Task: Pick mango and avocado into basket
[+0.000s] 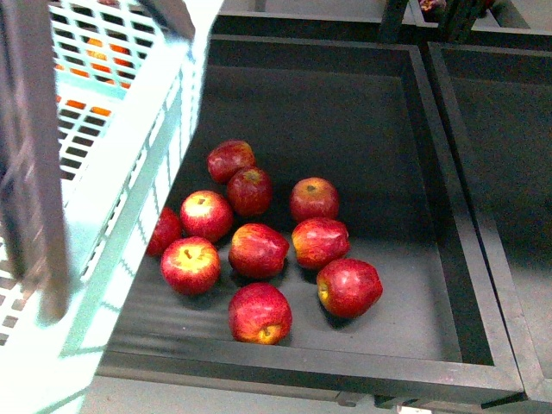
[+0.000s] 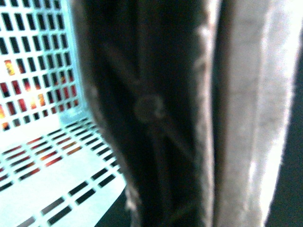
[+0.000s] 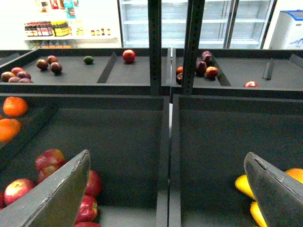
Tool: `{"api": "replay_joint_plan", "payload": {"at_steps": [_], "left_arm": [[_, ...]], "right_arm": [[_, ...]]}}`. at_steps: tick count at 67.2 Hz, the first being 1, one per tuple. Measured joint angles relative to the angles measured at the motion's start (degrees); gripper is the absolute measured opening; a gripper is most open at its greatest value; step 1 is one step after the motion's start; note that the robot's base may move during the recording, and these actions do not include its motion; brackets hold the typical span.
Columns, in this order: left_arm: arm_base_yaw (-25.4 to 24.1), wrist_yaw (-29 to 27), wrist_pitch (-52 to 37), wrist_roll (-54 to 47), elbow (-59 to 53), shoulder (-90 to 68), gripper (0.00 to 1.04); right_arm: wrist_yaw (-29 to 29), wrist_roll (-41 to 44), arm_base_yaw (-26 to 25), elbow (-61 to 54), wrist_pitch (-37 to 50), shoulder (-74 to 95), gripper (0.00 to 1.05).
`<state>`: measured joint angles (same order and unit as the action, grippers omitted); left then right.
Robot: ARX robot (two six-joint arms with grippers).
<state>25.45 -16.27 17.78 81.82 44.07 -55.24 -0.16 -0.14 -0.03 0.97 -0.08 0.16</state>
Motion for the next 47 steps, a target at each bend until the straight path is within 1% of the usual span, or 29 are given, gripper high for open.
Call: {"api": "replay_joint_plan", "payload": {"at_steps": [1, 2, 3, 7, 13, 20, 29, 40, 47], "left_arm": [[-0.04, 0.59, 0.72, -0.85, 0.59, -0.52, 0.14], [-0.04, 3.37, 1.36, -5.09, 1.64, -1.81, 0.14], [-0.04, 4.35, 1.38, -5.90, 2.16, -2.54, 0.14], [1.03, 8.79, 0.72, -14.56, 5.35, -7.37, 0.14], [2.97, 10.75, -0.79, -18.91, 9.29, -14.23, 0.14], [4.98, 11.13, -2.01, -20.04, 14.10, -21.33, 0.14], [9.97, 15.21, -2.75, -20.46, 22.95, -30.42, 0.14], [14.34, 16.79, -4.52, -19.10, 26.51, -34.77, 0.14], [15.85, 17.38, -5.77, -18.78, 27.02, -35.85, 0.14]], "right_arm": [[0.00, 0.00, 0.00, 0.00, 0.00, 0.02, 0.96], [0.02, 0.00, 0.00, 0.00, 0.00, 0.00, 0.96], [0.04, -0.02, 0.00, 0.00, 0.00, 0.00, 0.96], [0.04, 0.00, 0.00, 0.00, 0.00, 0.00, 0.96], [0.04, 0.00, 0.00, 0.00, 0.00, 0.00, 0.96], [0.09, 0.00, 0.00, 0.00, 0.00, 0.00, 0.96], [0.11, 0.00, 0.00, 0.00, 0.00, 0.00, 0.96], [0.13, 0.00, 0.00, 0.00, 0.00, 0.00, 0.96], [0.13, 0.00, 0.00, 0.00, 0.00, 0.00, 0.96]]}}
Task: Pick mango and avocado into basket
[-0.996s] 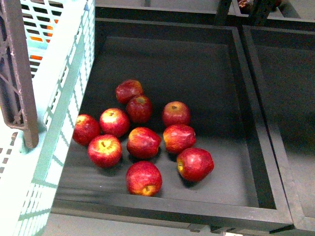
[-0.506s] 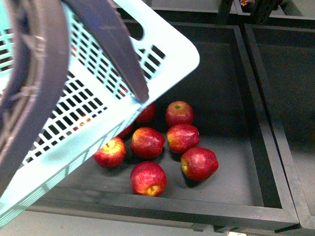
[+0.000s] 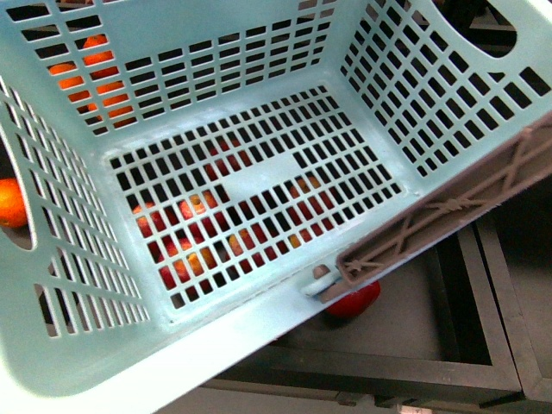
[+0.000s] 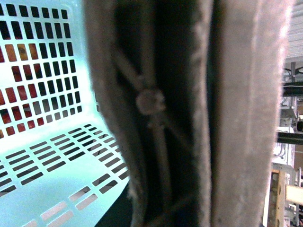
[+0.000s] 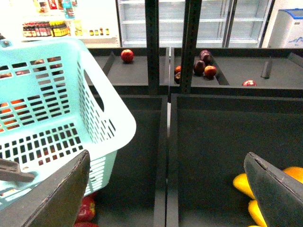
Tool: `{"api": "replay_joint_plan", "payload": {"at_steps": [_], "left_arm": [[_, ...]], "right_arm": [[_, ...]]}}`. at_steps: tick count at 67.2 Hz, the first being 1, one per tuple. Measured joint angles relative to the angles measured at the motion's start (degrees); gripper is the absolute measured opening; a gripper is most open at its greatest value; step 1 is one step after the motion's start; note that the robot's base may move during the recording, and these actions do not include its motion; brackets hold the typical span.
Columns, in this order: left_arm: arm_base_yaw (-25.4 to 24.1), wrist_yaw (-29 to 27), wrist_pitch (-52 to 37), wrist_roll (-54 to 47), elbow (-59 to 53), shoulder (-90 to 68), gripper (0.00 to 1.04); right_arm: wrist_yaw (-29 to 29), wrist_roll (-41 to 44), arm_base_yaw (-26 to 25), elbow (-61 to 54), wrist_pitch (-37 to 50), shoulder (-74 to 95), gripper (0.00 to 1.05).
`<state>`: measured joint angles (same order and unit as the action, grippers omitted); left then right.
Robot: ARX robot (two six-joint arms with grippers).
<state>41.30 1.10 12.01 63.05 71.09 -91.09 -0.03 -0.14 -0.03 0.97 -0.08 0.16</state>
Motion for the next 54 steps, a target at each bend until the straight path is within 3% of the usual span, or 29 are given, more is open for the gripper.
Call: {"api": "replay_joint_plan", "payload": {"at_steps": [36, 42, 45, 54], "left_arm": [[1.33, 0.39, -1.16, 0.02, 0.02, -0.04, 0.14], [1.31, 0.33, -1.16, 0.04, 0.02, -0.04, 0.14], [1.38, 0.31, -1.18, -0.04, 0.02, -0.04, 0.14], [1.46, 0.72, -1.18, 0.24, 0.02, -0.04, 0.14]], "right_arm": [[-0.02, -0.02, -0.02, 0.04, -0.11, 0.13, 0.96], [-12.72, -8.63, -5.66, 7.17, -17.31, 11.10, 0.96], [-16.50, -12.44, -8.59, 9.16, -21.86, 15.89, 0.96], [-23.85, -15.52, -16.96, 11.21, -20.92, 23.65, 0.96]]}}
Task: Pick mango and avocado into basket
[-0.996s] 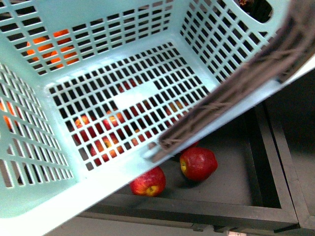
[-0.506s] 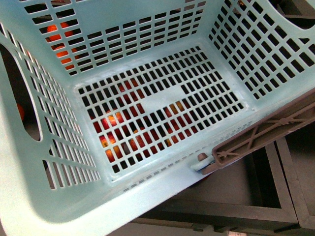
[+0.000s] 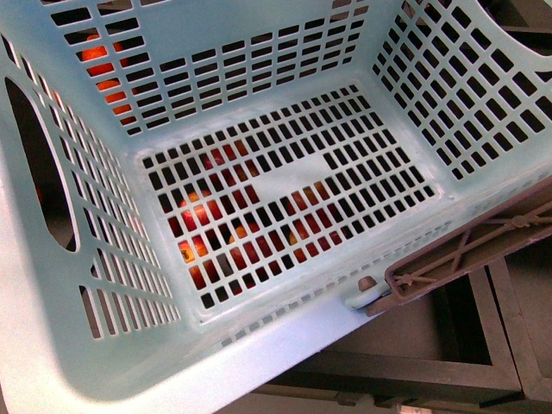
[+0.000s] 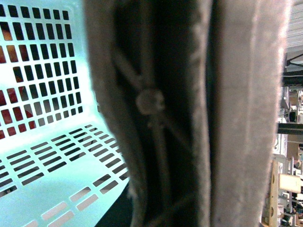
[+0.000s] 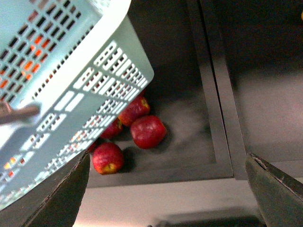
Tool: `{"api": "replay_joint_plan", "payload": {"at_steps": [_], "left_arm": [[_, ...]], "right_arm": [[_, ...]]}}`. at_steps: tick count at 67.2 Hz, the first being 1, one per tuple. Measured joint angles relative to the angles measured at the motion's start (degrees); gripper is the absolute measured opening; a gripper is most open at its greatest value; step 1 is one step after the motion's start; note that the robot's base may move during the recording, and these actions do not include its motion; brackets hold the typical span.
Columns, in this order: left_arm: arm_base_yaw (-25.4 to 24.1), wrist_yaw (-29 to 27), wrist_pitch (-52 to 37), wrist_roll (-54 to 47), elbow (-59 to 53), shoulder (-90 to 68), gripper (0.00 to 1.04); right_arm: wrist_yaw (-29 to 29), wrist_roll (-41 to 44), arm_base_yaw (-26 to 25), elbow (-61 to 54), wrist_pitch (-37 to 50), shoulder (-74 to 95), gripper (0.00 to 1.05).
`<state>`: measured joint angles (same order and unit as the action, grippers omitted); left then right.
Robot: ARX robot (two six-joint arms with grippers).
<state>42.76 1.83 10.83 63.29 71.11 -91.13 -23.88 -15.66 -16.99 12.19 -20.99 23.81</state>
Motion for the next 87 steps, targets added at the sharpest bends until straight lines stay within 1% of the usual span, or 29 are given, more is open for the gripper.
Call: {"api": "replay_joint_plan", "payload": {"at_steps": [2, 4, 5, 7, 8, 11, 13, 17, 19, 23, 26, 36, 42, 46, 54, 57, 63, 76, 87], "left_arm": [[0.00, -0.07, 0.00, 0.04, 0.00, 0.00, 0.14], [0.00, -0.15, 0.00, 0.02, 0.00, 0.00, 0.14], [0.00, -0.31, 0.00, -0.02, 0.00, 0.00, 0.14], [0.00, -0.37, 0.00, -0.07, 0.00, 0.00, 0.14], [0.00, -0.48, 0.00, -0.13, 0.00, 0.00, 0.14], [0.00, -0.50, 0.00, -0.17, 0.00, 0.00, 0.14], [0.00, -0.39, 0.00, -0.15, 0.00, 0.00, 0.14], [0.00, -0.28, 0.00, -0.02, 0.00, 0.00, 0.14], [0.00, -0.31, 0.00, -0.02, 0.00, 0.00, 0.14], [0.00, -0.35, 0.00, -0.07, 0.00, 0.00, 0.14], [0.00, -0.33, 0.00, -0.07, 0.00, 0.00, 0.14], [0.00, -0.28, 0.00, -0.04, 0.00, 0.00, 0.14], [0.00, -0.31, 0.00, -0.04, 0.00, 0.00, 0.14], [0.00, -0.28, 0.00, -0.04, 0.00, 0.00, 0.14], [0.00, -0.33, 0.00, -0.04, 0.00, 0.00, 0.14], [0.00, -0.31, 0.00, -0.04, 0.00, 0.00, 0.14], [0.00, -0.31, 0.00, -0.04, 0.00, 0.00, 0.14], [0.00, -0.26, 0.00, -0.02, 0.00, 0.00, 0.14], [-0.02, -0.44, 0.00, -0.04, 0.00, 0.00, 0.14]], "right_arm": [[-1.81, -0.02, -2.56, 0.87, 1.53, 1.92, 0.96], [-2.67, -0.02, -3.89, 1.36, 2.40, 2.95, 0.96], [-3.85, 0.02, -6.16, 2.21, 3.93, 4.87, 0.96], [-4.57, 0.09, -7.58, 2.75, 4.92, 6.14, 0.96], [-5.57, 0.22, -9.94, 3.67, 6.58, 8.46, 0.96], [-6.43, 0.33, -12.70, 4.79, 8.57, 11.45, 0.96], [-6.91, 0.59, -16.11, 6.32, 11.41, 15.85, 0.96], [-6.54, 1.46, -20.17, 8.39, 15.87, 23.08, 0.96], [-6.05, 1.88, -21.16, 9.09, 17.35, 25.77, 0.96], [-3.04, 3.39, -23.76, 11.67, 23.56, 37.40, 0.96], [-0.39, 3.98, -24.61, 13.55, 27.30, 45.27, 0.96], [5.86, 4.52, -25.00, 20.02, 35.67, 66.86, 0.96], [8.85, 2.80, -24.50, 25.00, 37.51, 78.16, 0.96], [10.93, -1.07, -23.87, 29.90, 37.42, 86.66, 0.96], [13.09, -7.23, -22.97, 36.00, 36.30, 95.14, 0.96], [14.19, -10.91, -22.14, 38.99, 35.54, 98.86, 0.96], [14.32, -15.26, -20.15, 42.97, 34.86, 103.10, 0.96], [15.41, -18.93, -17.51, 48.02, 33.14, 106.38, 0.96], [17.31, -20.79, -16.76, 49.70, 31.63, 108.06, 0.96]]}}
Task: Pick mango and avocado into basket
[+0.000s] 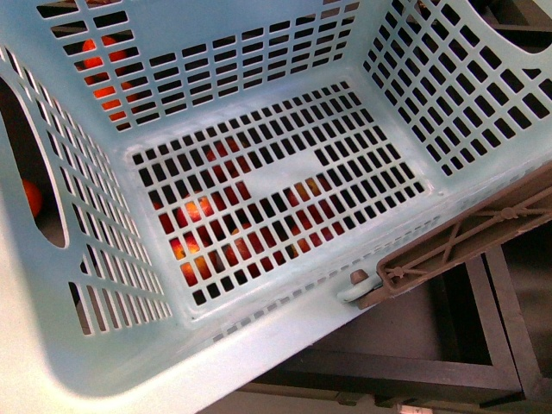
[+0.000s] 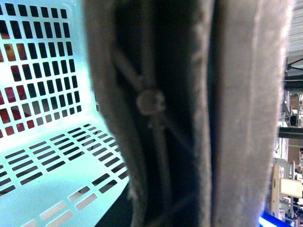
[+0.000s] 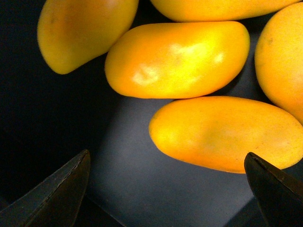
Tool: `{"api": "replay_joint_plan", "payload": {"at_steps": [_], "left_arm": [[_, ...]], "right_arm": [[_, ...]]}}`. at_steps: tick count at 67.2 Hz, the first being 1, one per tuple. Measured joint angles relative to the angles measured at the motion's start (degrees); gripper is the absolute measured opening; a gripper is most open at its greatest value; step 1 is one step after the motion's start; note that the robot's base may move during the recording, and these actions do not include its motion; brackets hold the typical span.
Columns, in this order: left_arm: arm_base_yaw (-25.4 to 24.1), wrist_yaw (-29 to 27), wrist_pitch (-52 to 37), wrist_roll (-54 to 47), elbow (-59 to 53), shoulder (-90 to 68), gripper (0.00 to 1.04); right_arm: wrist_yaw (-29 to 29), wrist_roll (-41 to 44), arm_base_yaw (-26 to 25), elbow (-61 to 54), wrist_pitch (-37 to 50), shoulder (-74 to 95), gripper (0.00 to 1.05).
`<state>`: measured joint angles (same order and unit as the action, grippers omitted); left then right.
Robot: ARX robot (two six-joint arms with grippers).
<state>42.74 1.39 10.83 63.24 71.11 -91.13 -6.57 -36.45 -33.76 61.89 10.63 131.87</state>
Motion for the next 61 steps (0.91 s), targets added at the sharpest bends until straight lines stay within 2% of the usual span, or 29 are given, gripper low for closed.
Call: {"api": "replay_joint_plan", "payload": {"at_steps": [47, 61], "left_arm": [[0.02, 0.13, 0.00, 0.00, 0.00, 0.00, 0.14], [0.02, 0.15, 0.00, 0.00, 0.00, 0.00, 0.14]], "right_arm": [[5.14, -5.68, 0.85, 4.96, -4.76, 5.35, 0.96], [4.55, -7.04, 1.22, 5.05, -5.03, 6.29, 0.96]]}}
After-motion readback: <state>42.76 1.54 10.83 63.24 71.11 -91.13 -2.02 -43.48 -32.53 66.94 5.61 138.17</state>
